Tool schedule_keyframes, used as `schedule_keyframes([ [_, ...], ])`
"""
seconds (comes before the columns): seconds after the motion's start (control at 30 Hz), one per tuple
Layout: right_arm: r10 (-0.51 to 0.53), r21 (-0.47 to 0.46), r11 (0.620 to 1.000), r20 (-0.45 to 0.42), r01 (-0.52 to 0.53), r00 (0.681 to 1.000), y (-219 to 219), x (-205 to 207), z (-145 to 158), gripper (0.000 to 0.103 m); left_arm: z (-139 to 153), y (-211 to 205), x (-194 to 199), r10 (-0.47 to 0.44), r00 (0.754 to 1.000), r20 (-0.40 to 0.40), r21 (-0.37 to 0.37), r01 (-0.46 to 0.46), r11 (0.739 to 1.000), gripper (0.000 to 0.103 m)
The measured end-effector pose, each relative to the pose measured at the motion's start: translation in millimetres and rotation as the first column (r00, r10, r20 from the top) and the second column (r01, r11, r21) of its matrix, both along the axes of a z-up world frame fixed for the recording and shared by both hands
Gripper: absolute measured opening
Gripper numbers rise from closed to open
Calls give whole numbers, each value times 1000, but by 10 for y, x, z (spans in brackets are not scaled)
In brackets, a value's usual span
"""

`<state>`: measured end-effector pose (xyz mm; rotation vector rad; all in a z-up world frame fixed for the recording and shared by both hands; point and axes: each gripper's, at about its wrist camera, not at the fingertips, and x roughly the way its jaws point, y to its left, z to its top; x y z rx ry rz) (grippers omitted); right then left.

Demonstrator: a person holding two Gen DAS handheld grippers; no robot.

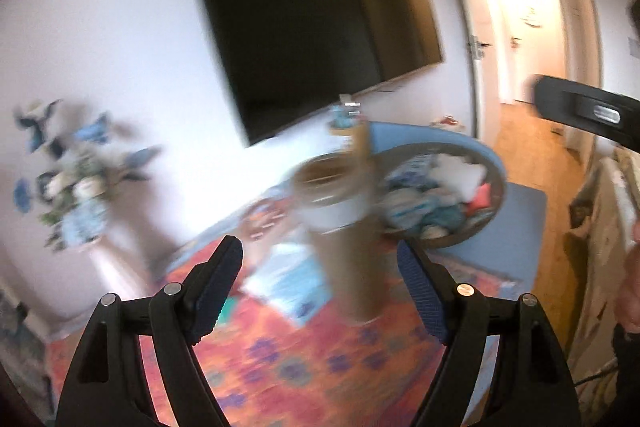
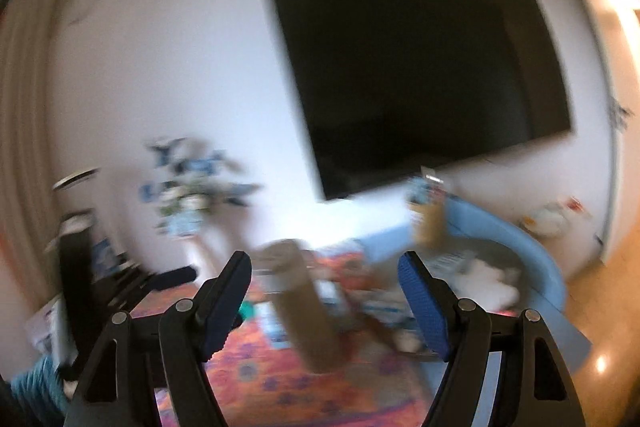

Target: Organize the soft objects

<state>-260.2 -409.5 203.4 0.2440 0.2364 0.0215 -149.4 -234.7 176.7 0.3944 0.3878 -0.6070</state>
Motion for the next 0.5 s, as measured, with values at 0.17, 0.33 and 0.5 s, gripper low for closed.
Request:
schedule_keyframes([
  [0.17, 154, -136, 980, 63, -144, 986, 730, -17, 174, 90, 101, 780, 173, 146, 989, -36, -111, -149, 983, 79],
  [0.33, 203, -286, 942, 67, -176, 977, 1474, 95, 214, 94, 20, 1629, 305, 262, 957, -126, -235, -285, 929, 79],
  [0.5, 181, -372, 906, -86, -200, 980, 2069, 610, -63, 103, -303, 2314, 671, 391, 883, -258, -269, -455, 849, 79],
])
